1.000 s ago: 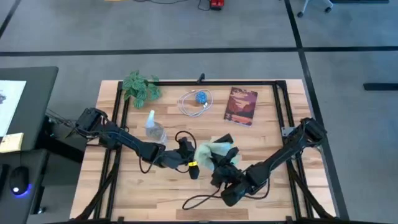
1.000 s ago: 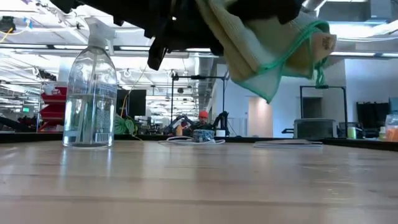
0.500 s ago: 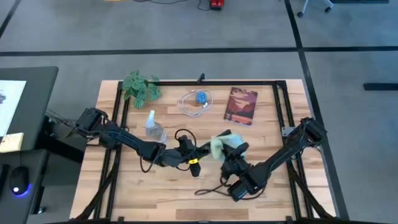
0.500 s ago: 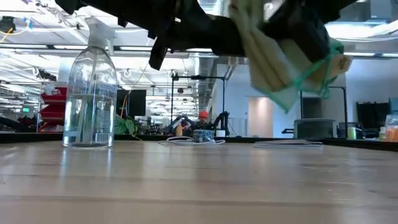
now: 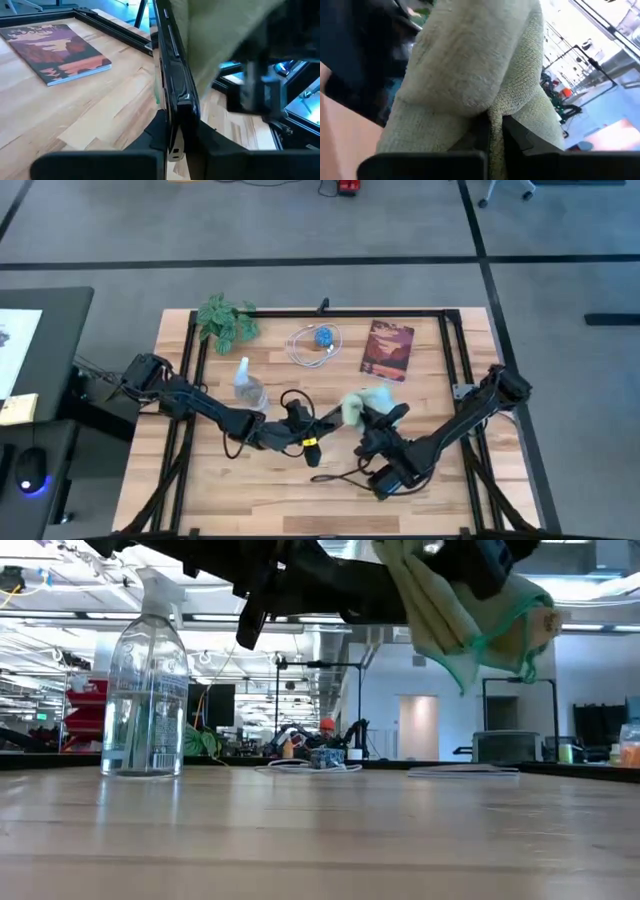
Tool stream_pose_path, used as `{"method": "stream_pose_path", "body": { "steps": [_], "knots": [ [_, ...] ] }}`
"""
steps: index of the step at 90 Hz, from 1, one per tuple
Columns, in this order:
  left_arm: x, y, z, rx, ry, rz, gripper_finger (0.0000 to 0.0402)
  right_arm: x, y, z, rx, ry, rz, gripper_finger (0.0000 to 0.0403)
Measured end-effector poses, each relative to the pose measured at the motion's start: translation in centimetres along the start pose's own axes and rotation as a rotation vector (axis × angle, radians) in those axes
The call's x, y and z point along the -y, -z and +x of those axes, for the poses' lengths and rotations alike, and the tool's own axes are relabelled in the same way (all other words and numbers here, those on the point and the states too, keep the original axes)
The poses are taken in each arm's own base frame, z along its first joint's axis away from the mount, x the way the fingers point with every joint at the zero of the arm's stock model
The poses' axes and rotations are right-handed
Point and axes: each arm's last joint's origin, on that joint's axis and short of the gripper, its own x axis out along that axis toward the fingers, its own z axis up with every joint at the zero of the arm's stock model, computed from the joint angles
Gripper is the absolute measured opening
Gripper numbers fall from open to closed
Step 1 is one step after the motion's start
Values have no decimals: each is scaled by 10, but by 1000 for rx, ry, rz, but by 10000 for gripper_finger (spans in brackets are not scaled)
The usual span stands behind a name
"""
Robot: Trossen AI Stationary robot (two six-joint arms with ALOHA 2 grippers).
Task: Apply microfiber cloth
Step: Wipe the front of the black cellphone with the green microfiber cloth
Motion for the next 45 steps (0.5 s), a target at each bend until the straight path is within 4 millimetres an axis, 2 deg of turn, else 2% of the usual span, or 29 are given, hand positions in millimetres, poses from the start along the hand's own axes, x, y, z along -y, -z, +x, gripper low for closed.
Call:
{"method": "stream_pose_path", "body": {
  "steps": [12,23,34,45],
  "knots": [
    [0,-4,1,25,7,-2,13,-8,-16,0,9,-62,10,0],
    [0,-6,2,48,10,14,13,-14,-27,1,13,-195,11,0],
    [0,-6,2,52,7,24,13,-15,-29,0,22,-234,-23,0],
    [1,-5,1,53,8,24,13,-14,-22,-4,10,-227,-97,1]
  ]
}}
